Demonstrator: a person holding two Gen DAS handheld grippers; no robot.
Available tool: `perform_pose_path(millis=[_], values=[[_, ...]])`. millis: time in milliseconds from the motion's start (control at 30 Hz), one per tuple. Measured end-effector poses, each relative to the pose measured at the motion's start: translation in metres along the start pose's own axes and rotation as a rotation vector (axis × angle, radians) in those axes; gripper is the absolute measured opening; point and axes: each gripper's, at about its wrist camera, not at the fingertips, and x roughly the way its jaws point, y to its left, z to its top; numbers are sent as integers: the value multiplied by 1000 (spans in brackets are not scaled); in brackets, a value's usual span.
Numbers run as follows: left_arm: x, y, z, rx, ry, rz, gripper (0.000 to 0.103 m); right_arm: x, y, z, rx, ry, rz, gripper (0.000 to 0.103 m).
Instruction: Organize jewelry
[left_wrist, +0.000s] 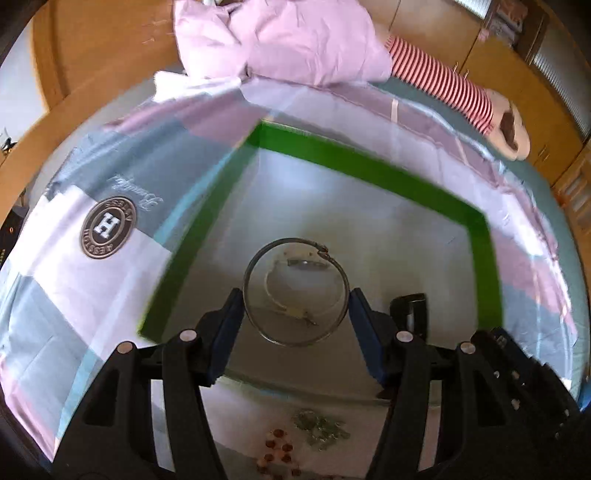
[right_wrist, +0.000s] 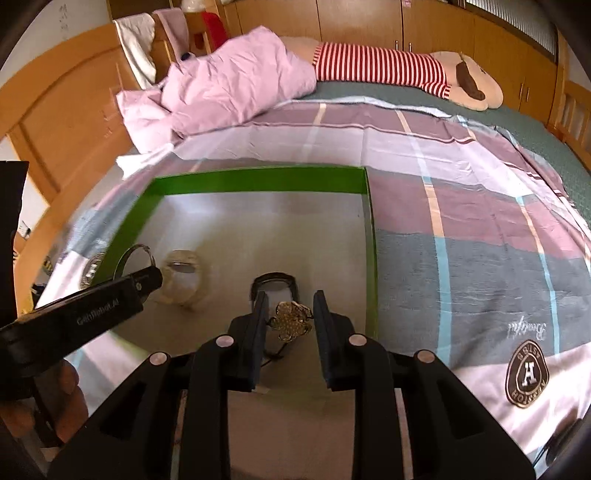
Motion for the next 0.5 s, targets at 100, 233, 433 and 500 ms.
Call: perform_pose_path(millis=[100, 233, 433, 500], values=[[9, -3, 4, 52, -9, 80, 59, 15, -2, 1, 2, 30, -3, 28], [1, 4, 4, 37, -12, 39, 71, 0, -4, -7, 39, 17, 40, 53], [-50, 14, -15, 67, -42, -42, 76, -57, -22, -44, 53, -51, 69, 70], [-61, 19, -33, 59, -25, -59, 76, -62, -28, -67, 42, -15, 55, 70]])
